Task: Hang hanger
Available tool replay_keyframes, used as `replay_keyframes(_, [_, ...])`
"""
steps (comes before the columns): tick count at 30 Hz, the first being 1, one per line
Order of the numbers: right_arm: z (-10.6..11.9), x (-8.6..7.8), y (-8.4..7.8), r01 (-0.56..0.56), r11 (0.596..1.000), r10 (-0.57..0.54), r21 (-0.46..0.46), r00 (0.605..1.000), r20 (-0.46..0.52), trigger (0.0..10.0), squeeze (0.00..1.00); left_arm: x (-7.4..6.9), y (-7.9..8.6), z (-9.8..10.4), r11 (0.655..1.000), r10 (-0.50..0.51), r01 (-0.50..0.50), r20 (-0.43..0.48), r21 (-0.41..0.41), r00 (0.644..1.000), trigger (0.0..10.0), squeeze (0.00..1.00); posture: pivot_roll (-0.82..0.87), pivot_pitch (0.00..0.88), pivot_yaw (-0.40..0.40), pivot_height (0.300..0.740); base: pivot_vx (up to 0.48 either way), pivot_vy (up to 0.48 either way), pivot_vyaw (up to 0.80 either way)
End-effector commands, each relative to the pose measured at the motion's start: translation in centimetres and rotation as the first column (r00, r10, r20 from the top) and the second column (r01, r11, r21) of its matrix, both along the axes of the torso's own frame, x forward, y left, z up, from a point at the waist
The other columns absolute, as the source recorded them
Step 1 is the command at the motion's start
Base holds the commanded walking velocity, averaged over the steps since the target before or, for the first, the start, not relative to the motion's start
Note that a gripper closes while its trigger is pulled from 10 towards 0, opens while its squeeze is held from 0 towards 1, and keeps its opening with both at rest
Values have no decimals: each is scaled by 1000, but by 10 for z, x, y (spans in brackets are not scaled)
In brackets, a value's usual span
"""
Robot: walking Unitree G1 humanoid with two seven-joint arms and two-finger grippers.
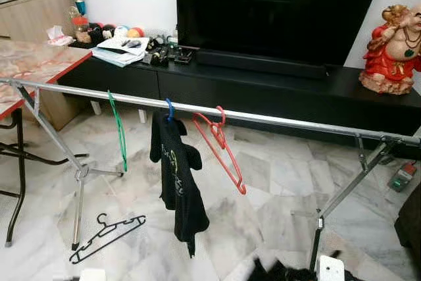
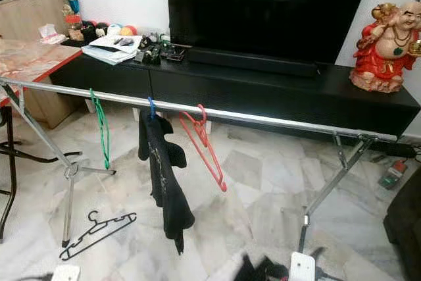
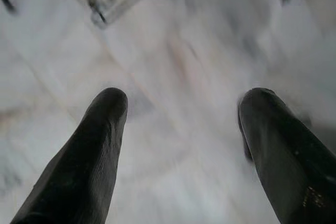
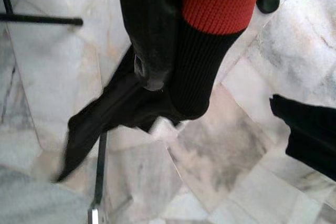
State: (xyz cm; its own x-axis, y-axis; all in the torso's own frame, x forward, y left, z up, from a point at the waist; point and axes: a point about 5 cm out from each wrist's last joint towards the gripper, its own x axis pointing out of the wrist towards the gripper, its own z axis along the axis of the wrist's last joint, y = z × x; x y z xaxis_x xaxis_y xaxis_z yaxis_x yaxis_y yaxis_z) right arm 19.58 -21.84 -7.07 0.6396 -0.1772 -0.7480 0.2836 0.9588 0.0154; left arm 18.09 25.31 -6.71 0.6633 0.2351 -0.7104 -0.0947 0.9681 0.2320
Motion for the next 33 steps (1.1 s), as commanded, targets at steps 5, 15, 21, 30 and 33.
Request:
replay_keyframes(5, [-10,-22,-6,44,999,-43,4,997,-61,10000,0,52,2,46,997,-66,49,336,61,939,10000,0,52,0,-13,740,0,0,0])
replay_keyframes(15, [-21,-59,-24,99,995,-96,10,984,-148,10000,0,63,-24,73,991,-137,115,537,74,832,10000,0,67,0,-5,740,0,204,0])
replay_keyframes(21, [-20,-71,-40,109,994,-108,-4,981,-163,10000,0,66,-30,89,992,-128,107,594,70,794,10000,0,89,0,-21,740,0,480,0])
replay_keyframes(30, [-19,-76,-49,140,990,-141,-14,977,-159,10000,0,73,-37,106,984,-175,161,622,79,763,10000,0,89,0,-10,740,0,480,0])
replay_keyframes(33, [-19,-72,-46,137,991,-137,-10,979,-151,10000,0,74,-38,108,984,-173,166,626,71,761,10000,0,89,0,-10,740,0,480,0])
